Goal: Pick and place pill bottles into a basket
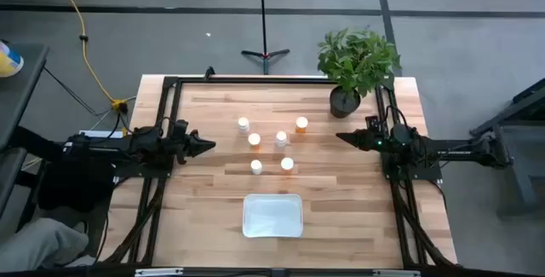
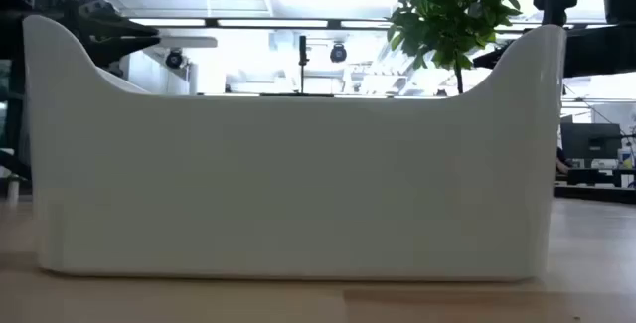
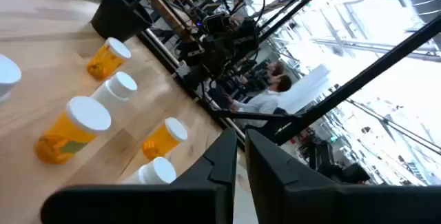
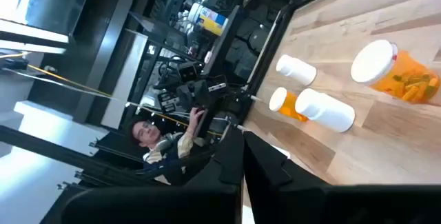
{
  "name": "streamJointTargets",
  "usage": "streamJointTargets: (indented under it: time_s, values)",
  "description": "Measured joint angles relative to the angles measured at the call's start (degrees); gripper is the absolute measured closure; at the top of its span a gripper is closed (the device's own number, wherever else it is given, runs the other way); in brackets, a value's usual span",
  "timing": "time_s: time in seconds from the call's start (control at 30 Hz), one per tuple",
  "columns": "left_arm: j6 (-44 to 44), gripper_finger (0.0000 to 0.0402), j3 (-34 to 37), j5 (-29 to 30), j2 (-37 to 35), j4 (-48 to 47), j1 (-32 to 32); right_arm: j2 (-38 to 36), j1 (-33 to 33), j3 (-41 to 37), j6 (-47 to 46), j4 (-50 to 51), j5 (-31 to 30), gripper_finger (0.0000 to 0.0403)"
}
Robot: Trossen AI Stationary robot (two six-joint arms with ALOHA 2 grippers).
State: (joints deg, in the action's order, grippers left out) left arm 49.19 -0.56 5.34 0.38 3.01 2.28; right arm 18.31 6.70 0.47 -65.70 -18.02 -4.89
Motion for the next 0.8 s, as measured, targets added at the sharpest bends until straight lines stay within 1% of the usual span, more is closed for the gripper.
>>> streamJointTargets:
  time_s: [0.2, 0.33, 0.43, 0.5, 0.6, 0.67, 0.8]
  values:
    - [-1.81, 0.0334, 0.00, 0.26, 0.00, -0.20, -0.01, 0.00, 0.00, 0.00, 4.52, 0.09, -0.54, 0.0402]
    - [-2.47, 0.0334, 0.00, 0.35, 0.00, -0.20, 0.00, -0.02, 0.02, 0.00, 9.60, -0.60, 2.57, 0.0402]
    - [-2.73, 0.0334, 0.00, 0.37, 0.00, -0.24, 0.00, 0.00, 0.00, 0.00, 17.27, 0.45, 2.74, 0.0402]
    - [-4.42, 0.0334, 0.00, 0.35, 0.00, -0.82, 0.00, 0.10, 0.00, 0.00, 23.75, 2.74, 2.40, 0.0402]
    - [-7.23, 0.0334, 0.00, 0.35, 0.05, -1.47, -0.01, 0.13, 0.02, 0.00, 33.69, 5.92, 5.57, 0.0402]
    - [-9.22, 0.0334, 0.00, 0.35, 0.25, -1.45, -0.01, 0.09, -0.02, 0.44, 36.54, 9.22, 7.04, 0.0402]
    - [-12.98, 0.0334, -0.02, 0.33, 0.26, -1.45, -0.02, 0.13, 0.02, 3.97, 40.57, 15.17, 6.96, 0.0402]
